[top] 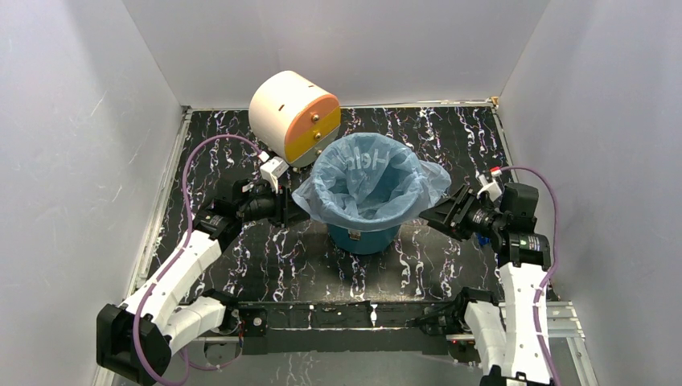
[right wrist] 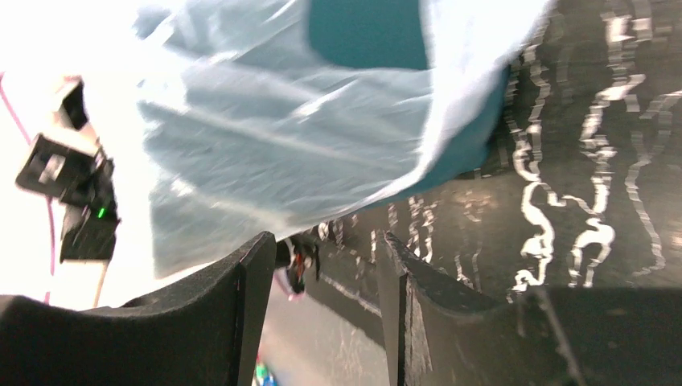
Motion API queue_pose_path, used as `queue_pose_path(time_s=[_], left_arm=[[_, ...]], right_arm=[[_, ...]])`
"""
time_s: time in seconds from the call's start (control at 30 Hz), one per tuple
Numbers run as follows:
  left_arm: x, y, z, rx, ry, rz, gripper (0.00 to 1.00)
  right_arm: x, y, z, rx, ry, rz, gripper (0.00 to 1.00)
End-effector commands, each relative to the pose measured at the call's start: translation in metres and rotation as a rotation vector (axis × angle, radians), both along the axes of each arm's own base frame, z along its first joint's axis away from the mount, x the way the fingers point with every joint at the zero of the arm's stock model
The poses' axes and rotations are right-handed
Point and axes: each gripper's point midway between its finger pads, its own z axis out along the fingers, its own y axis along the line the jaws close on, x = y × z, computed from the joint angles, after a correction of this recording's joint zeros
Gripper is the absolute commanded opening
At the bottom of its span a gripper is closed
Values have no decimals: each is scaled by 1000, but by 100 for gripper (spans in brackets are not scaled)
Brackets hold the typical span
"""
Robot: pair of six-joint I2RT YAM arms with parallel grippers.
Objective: Put the trash bags into the trash bin
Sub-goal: Place the trash bag in the trash bin.
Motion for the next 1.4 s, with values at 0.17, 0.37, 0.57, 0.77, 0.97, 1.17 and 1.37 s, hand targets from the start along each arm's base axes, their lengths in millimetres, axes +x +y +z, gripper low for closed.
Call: queue_pose_path(time_s=[0.17, 0.37, 0.57, 0.77, 0.97, 1.17, 1.37], left_arm=[[1, -3, 11, -33, -18, 3, 33], [3, -5, 17, -45, -25, -3, 38], [2, -3, 14, -28, -44, 1, 41], [7, -4, 16, -26, -39, 5, 42], [9, -8, 17, -39, -16, -5, 43], [12, -4, 20, -26, -33, 25, 44], [20, 8, 20, 29, -76, 97, 45]], right_arm=[[-65, 52, 69, 84, -364, 484, 56], [-67, 59, 71, 48, -482, 561, 55], [-40, 55, 78, -50, -598, 536, 54], [-40, 66, 91, -4, -684, 588, 53], [-31, 80, 72, -39, -648, 602, 52], [-16, 103, 53, -89, -612, 625, 52], [-5, 120, 46, -130, -656, 573, 53]])
